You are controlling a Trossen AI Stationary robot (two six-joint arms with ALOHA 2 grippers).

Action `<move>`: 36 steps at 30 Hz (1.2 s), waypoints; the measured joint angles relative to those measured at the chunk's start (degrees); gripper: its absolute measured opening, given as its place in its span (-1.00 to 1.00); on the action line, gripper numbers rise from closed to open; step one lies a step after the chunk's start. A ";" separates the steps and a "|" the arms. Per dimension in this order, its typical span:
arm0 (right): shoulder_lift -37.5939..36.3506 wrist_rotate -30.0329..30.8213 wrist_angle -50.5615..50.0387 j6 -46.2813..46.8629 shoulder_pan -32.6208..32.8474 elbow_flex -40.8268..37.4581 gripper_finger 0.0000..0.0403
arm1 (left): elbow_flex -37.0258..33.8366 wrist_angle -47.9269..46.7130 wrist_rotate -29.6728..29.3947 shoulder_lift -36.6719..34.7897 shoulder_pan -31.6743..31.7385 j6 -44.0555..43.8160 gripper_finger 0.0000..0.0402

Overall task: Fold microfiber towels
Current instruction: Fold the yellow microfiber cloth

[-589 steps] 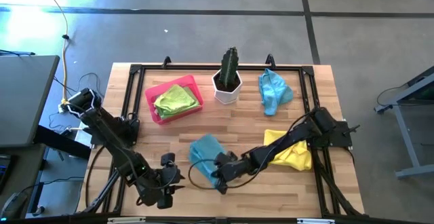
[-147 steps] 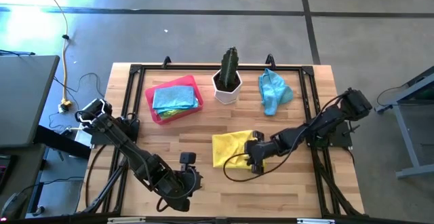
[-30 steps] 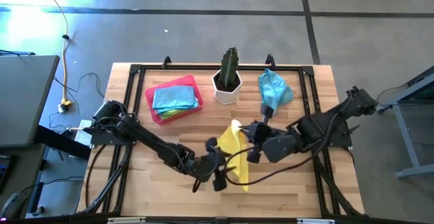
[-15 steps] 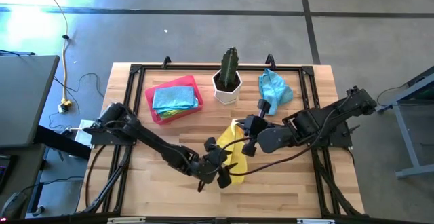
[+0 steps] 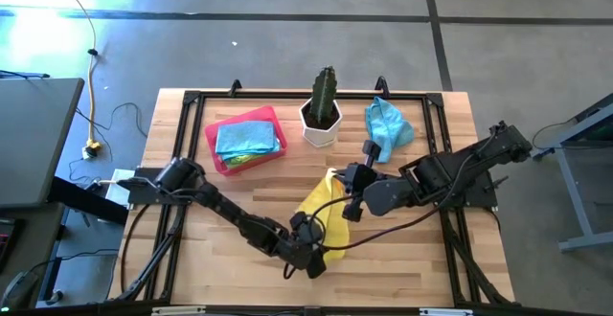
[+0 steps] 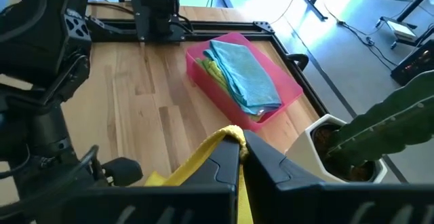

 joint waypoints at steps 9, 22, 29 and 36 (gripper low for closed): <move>0.00 0.00 -1.57 0.03 0.07 0.00 -1.00 | -0.02 -0.26 -2.81 0.21 0.06 1.69 -0.91; -0.02 -0.59 -11.83 0.50 4.96 0.00 -1.00 | -0.02 -32.67 -2.71 -17.10 -3.36 3.28 -0.99; -0.02 -3.40 -13.29 0.51 8.23 0.00 -1.00 | 0.03 -48.49 -7.31 -32.36 -5.16 3.42 -1.00; -0.02 1.02 -13.88 -2.80 7.92 0.00 -1.00 | 0.03 -57.88 -11.36 -40.19 -4.96 15.19 -1.00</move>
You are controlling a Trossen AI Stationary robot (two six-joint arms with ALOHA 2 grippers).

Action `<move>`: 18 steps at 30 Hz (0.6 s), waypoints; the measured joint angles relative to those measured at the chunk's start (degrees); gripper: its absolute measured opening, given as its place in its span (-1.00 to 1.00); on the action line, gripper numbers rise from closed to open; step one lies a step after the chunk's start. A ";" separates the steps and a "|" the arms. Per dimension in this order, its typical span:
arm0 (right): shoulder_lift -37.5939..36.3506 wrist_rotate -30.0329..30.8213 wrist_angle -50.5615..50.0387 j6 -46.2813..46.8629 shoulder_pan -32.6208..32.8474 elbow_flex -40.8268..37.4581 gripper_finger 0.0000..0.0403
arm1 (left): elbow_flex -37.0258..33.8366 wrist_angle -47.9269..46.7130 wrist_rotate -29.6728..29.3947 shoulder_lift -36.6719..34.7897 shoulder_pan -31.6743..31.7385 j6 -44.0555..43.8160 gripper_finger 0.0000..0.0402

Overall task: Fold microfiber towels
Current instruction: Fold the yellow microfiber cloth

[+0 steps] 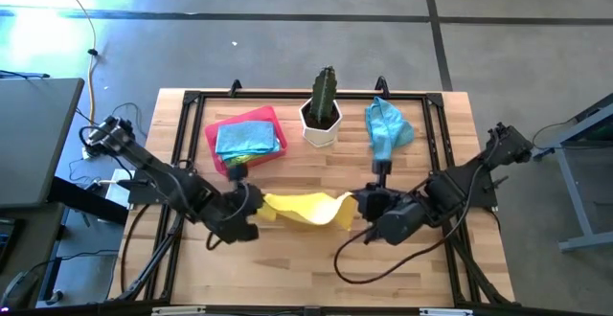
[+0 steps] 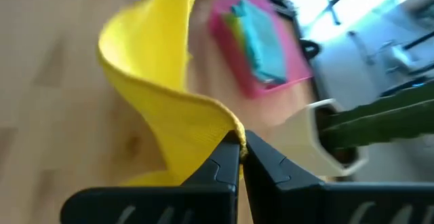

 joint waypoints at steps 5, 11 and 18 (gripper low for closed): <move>-0.02 4.52 0.17 -6.93 -3.69 -0.02 -1.00 | 0.00 -2.13 -7.29 -1.89 1.86 16.52 -1.00; -0.02 12.04 0.17 -16.84 -9.61 -0.02 -1.00 | 0.00 -2.09 -24.47 -1.94 5.11 35.02 -1.00; 0.04 4.11 -1.79 -11.40 -13.45 -0.16 -1.00 | 0.00 -2.07 -21.11 -1.96 5.11 30.29 -0.98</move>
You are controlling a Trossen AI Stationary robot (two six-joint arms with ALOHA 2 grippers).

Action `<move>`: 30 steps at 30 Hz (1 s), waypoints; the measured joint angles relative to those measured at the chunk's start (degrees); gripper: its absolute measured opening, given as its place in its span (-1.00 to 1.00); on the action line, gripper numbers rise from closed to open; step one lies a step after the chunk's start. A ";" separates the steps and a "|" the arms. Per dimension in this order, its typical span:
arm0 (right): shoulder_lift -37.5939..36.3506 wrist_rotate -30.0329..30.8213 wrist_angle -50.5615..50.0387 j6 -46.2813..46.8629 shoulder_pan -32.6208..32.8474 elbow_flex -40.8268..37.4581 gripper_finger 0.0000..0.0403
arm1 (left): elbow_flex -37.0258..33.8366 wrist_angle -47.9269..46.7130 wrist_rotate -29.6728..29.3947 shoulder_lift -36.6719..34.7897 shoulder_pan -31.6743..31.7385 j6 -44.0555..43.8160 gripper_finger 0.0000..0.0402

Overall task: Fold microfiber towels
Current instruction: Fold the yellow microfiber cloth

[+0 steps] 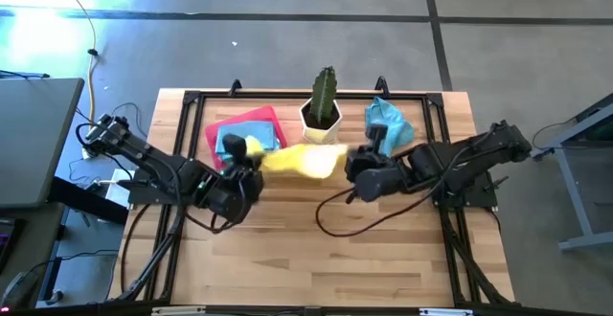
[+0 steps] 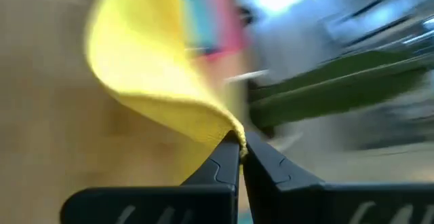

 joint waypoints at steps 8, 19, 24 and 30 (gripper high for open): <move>0.24 -26.53 12.42 20.94 5.13 -17.52 -1.00 | -3.48 4.50 24.58 12.16 -6.50 -23.34 -1.00; 1.07 -40.15 37.43 25.35 12.11 -32.66 -1.00 | 1.74 17.16 37.77 29.56 -12.78 -25.79 -1.00; 1.05 -38.15 36.32 25.24 11.49 -33.66 -1.00 | 5.07 9.02 37.06 29.53 -11.72 -25.83 -1.00; 1.05 -28.88 32.74 21.35 9.98 -33.56 -1.00 | 6.23 -0.85 30.49 29.51 -8.68 -20.80 -1.00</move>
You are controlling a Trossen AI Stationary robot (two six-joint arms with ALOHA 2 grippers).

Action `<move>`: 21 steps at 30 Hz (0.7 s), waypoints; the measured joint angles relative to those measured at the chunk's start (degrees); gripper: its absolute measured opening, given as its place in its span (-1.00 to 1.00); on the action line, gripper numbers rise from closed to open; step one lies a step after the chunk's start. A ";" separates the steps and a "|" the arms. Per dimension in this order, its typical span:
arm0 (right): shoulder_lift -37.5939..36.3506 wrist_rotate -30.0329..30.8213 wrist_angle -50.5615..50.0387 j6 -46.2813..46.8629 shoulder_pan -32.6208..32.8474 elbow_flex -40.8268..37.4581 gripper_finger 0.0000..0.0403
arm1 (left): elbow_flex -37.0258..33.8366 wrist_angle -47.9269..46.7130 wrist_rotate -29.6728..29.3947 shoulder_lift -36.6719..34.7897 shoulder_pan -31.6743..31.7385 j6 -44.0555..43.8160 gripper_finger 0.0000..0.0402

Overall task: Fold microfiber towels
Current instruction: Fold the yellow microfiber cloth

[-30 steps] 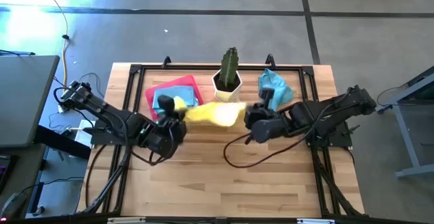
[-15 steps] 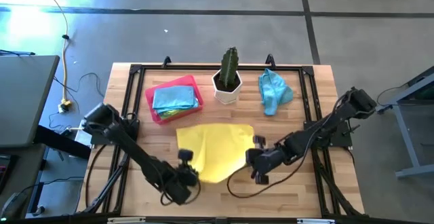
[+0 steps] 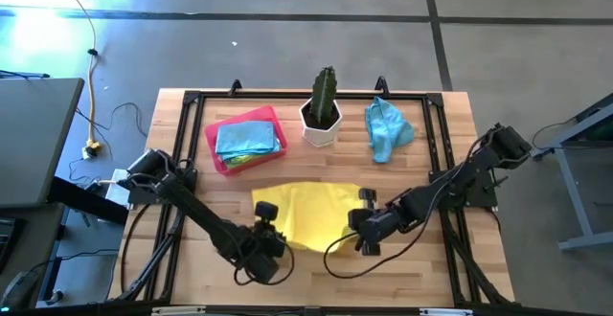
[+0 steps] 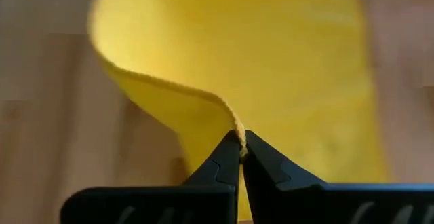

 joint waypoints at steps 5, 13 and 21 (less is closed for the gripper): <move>0.00 6.66 -1.23 -2.64 -3.22 0.02 -1.00 | 0.00 -2.23 -0.15 0.00 3.96 1.52 -1.00; -0.02 5.41 -5.09 1.65 -8.56 0.07 -1.00 | -4.00 -3.32 0.46 -0.02 9.51 1.54 -1.00; 0.15 5.28 -7.22 5.34 -12.30 0.05 -1.00 | -7.67 -1.02 -5.39 0.00 14.22 2.56 -1.00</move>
